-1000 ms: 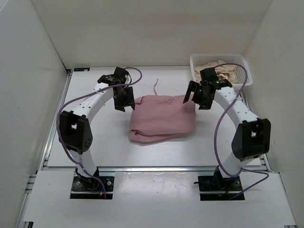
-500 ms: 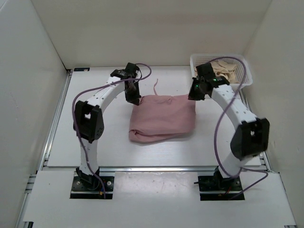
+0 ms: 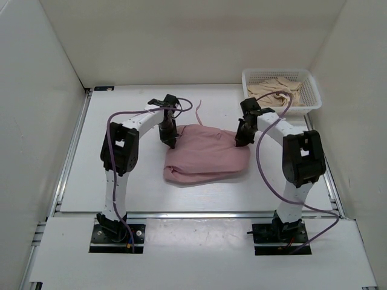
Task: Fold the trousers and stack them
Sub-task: Fold the trousers
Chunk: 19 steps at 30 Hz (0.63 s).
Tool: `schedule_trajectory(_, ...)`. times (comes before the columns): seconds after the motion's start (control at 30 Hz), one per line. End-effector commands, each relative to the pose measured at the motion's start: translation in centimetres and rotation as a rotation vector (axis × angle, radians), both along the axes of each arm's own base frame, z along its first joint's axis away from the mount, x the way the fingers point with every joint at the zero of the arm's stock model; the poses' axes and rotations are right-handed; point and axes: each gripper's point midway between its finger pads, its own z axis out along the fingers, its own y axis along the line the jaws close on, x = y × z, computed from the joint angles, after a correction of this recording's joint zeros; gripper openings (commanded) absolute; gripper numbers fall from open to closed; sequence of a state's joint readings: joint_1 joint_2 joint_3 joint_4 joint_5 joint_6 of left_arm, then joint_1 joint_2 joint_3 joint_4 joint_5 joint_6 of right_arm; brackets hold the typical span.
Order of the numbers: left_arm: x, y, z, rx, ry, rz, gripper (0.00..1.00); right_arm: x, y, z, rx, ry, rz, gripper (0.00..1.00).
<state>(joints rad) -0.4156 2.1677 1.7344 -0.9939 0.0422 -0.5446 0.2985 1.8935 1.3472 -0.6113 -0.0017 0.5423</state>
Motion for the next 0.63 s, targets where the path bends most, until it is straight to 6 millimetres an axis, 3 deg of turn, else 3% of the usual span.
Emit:
schedule_trajectory(0.0,1.4,0.6,9.3,-0.04,-0.226,-0.008,0.1,0.7,-1.5,8.0,-0.04,-0.181,-0.02,0.11)
schedule_trajectory(0.03,1.4,0.8,10.9,-0.041,-0.258,-0.003,0.1,0.9,-1.9,10.0,-0.049,-0.226,-0.014,0.18)
schedule_trajectory(0.07,1.2,1.2,13.8,-0.051,-0.318,-0.009,0.12,0.6,-2.3,11.8,-0.064,-0.258,-0.006,0.33)
schedule_trajectory(0.1,1.0,2.2,15.3,-0.034,-0.344,-0.003,0.14,0.4,-2.7,14.9,-0.059,-0.335,-0.01,0.69)
schedule_trajectory(0.13,0.9,2.4,17.1,-0.04,-0.385,0.003,0.17,0.3,-3.1,16.7,-0.062,-0.377,-0.022,0.84)
schedule_trajectory(0.17,0.3,3.1,19.8,-0.061,-0.44,0.015,0.25,0.1,-3.9,18.2,-0.092,-0.418,-0.033,0.92)
schedule_trajectory(0.2,0.0,3.4,21.1,-0.065,-0.473,0.021,0.31,-0.7,-4.6,20.2,-0.103,-0.469,-0.041,1.0)
schedule_trajectory(0.23,-0.2,4.6,22.3,-0.064,-0.498,0.037,0.39,-1.0,-5.2,21.2,-0.114,-0.501,-0.058,1.0)
schedule_trajectory(0.27,-1.1,5.4,25.1,-0.088,-0.565,0.05,0.51,-1.5,-6.0,22.0,-0.125,-0.517,-0.078,1.0)
schedule_trajectory(0.3,-1.9,5.7,25.8,-0.096,-0.584,0.052,0.89,-2.6,-7.2,23.1,-0.161,-0.547,-0.098,1.0)
schedule_trajectory(0.33,-2.3,6.9,26.3,-0.073,-0.606,0.07,1.0,-3.3,-7.8,23.4,-0.18,-0.556,-0.113,1.0)
schedule_trajectory(0.37,-3.5,8.1,28.1,-0.076,-0.652,0.092,1.0,-3.7,-8.7,23.6,-0.203,-0.568,-0.129,1.0)
schedule_trajectory(0.47,-6.0,11.3,29.4,-0.027,-0.698,0.151,1.0,-6.4,-11.3,23.9,-0.273,-0.593,-0.181,1.0)
schedule_trajectory(0.57,-7.8,13.8,28.9,0.026,-0.695,0.205,1.0,-8.1,-12.7,22.8,-0.308,-0.576,-0.2,1.0)
schedule_trajectory(0.6,-8.7,14.3,29.7,0.019,-0.725,0.218,1.0,-8.3,-12.8,22.6,-0.309,-0.575,-0.2,1.0)
